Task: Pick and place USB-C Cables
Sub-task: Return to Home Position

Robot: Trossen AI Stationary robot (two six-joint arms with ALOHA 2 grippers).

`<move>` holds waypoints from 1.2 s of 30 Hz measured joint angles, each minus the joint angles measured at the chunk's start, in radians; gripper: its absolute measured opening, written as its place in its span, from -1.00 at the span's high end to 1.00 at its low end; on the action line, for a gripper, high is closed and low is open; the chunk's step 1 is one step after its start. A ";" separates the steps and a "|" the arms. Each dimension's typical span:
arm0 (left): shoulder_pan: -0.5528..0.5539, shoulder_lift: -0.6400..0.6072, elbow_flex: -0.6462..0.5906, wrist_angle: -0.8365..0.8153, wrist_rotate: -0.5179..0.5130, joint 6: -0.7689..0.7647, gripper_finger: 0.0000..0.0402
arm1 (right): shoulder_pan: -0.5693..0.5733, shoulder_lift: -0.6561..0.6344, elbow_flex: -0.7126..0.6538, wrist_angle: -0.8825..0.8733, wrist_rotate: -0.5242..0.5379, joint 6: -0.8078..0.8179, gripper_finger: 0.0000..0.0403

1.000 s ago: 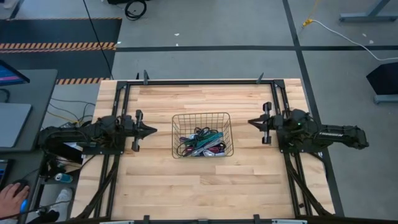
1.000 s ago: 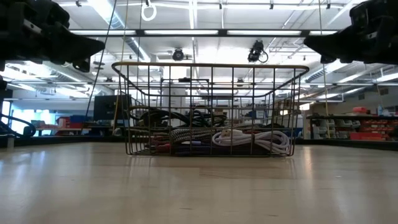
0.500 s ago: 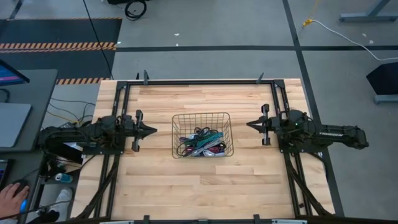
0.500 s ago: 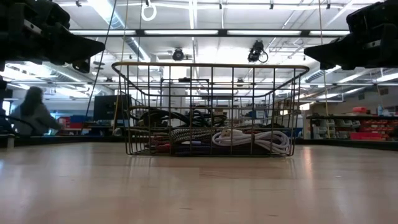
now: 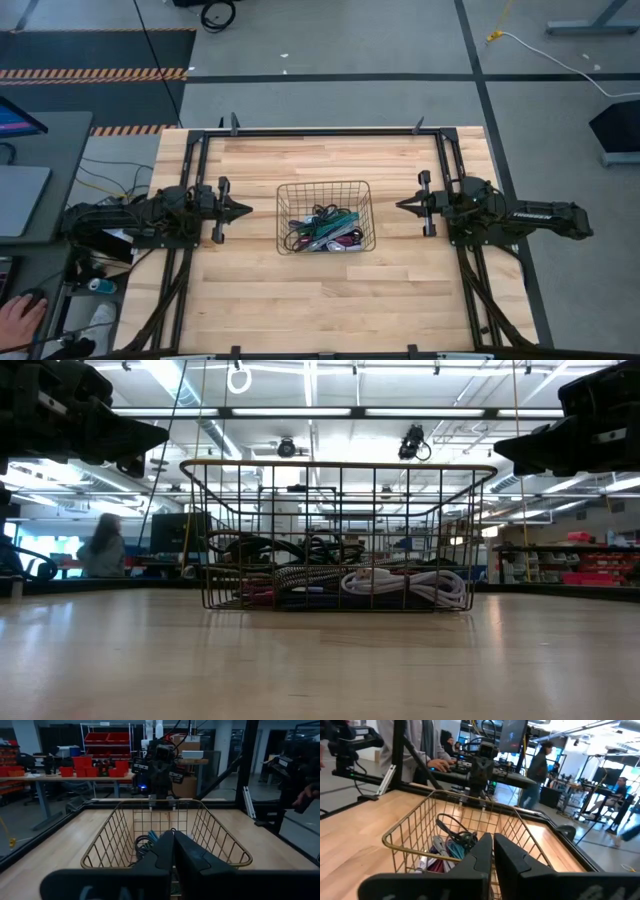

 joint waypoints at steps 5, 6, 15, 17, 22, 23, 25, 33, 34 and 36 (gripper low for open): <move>0.000 0.000 0.000 0.000 0.000 0.019 0.91 | 0.001 0.000 0.000 0.003 -0.009 0.030 0.88; 0.000 0.000 0.000 0.000 0.000 0.018 0.91 | 0.001 0.000 0.000 0.003 -0.009 0.034 0.88; 0.000 0.000 0.000 0.000 0.000 0.013 0.90 | 0.001 0.000 0.000 0.004 -0.009 0.036 0.88; 0.000 0.000 0.000 0.000 0.000 0.014 0.90 | 0.001 0.000 0.000 0.004 -0.009 0.036 0.88; 0.000 0.000 0.000 0.000 0.000 0.015 0.92 | 0.042 -0.021 0.000 0.005 -0.009 0.036 0.88; 0.000 0.000 0.000 -0.001 0.000 0.015 0.92 | 0.055 -0.028 0.000 0.003 -0.009 0.036 0.88; 0.000 0.000 0.000 0.000 -0.001 0.015 0.92 | 0.081 -0.045 0.000 0.005 -0.009 0.036 0.88; 0.000 0.000 0.000 0.000 -0.001 0.015 0.90 | 0.127 -0.081 0.000 0.003 -0.010 0.036 0.88; 0.000 0.000 0.000 0.000 0.000 0.015 0.90 | 0.127 -0.088 0.000 0.003 -0.010 0.036 0.88; 0.000 0.000 0.000 0.000 -0.001 0.014 0.90 | 0.127 -0.107 0.000 0.002 -0.010 0.036 0.88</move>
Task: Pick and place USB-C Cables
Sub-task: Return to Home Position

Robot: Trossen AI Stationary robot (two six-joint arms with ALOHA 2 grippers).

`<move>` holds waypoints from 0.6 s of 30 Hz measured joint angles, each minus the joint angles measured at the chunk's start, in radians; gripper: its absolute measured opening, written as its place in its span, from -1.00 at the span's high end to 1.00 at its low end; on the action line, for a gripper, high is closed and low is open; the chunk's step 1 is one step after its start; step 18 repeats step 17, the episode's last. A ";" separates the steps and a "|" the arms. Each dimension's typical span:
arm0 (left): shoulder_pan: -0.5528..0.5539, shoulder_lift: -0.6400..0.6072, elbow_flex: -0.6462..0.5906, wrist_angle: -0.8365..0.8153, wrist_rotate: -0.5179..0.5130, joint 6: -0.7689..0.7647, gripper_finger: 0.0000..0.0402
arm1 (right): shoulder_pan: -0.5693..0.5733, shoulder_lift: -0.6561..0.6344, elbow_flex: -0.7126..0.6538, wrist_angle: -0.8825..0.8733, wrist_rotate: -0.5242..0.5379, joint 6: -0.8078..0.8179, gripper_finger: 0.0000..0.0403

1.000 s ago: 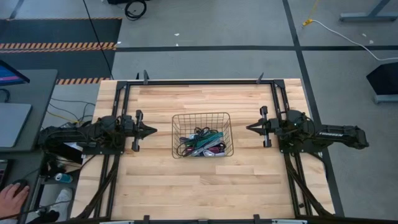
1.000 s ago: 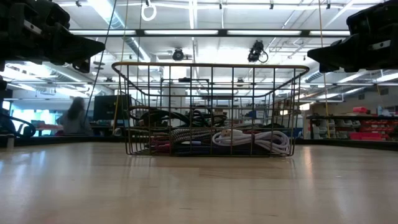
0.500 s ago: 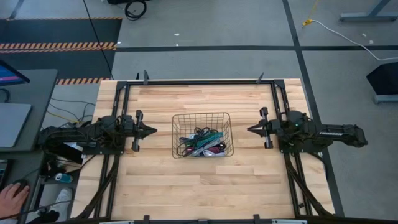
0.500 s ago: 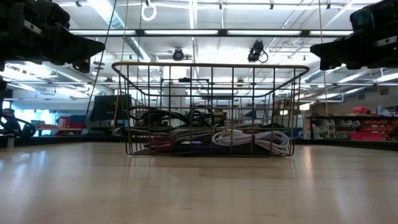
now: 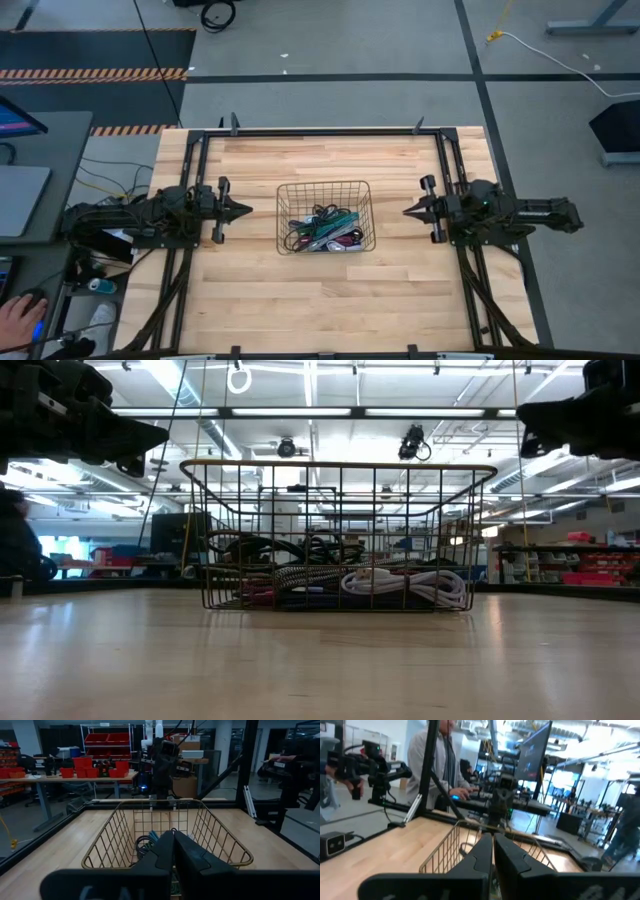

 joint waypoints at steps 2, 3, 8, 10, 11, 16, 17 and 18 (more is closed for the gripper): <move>0.000 0.000 0.000 0.000 0.000 0.000 0.90 | 0.000 -0.021 0.000 0.001 0.000 0.000 0.88; 0.000 0.000 0.000 0.000 0.000 0.000 0.90 | 0.000 -0.030 0.000 0.001 0.000 0.000 0.88; 0.000 0.000 0.000 0.001 0.000 0.000 0.91 | 0.000 -0.030 0.000 0.022 0.000 0.000 0.88; 0.000 0.000 0.000 0.000 0.000 0.000 0.91 | 0.000 -0.030 0.000 0.024 0.000 0.000 0.88; 0.000 0.000 0.000 0.001 0.000 0.000 0.91 | 0.000 -0.030 0.000 0.025 0.000 0.000 0.88; 0.000 0.000 0.000 0.000 0.000 0.000 0.90 | 0.000 -0.030 0.000 0.023 0.000 0.000 0.88; 0.000 0.000 0.000 0.000 0.000 0.000 0.90 | 0.000 -0.030 0.000 0.023 0.000 0.000 0.88; 0.000 0.000 0.000 0.000 0.000 0.000 0.90 | 0.000 -0.030 0.000 0.023 0.000 0.000 0.88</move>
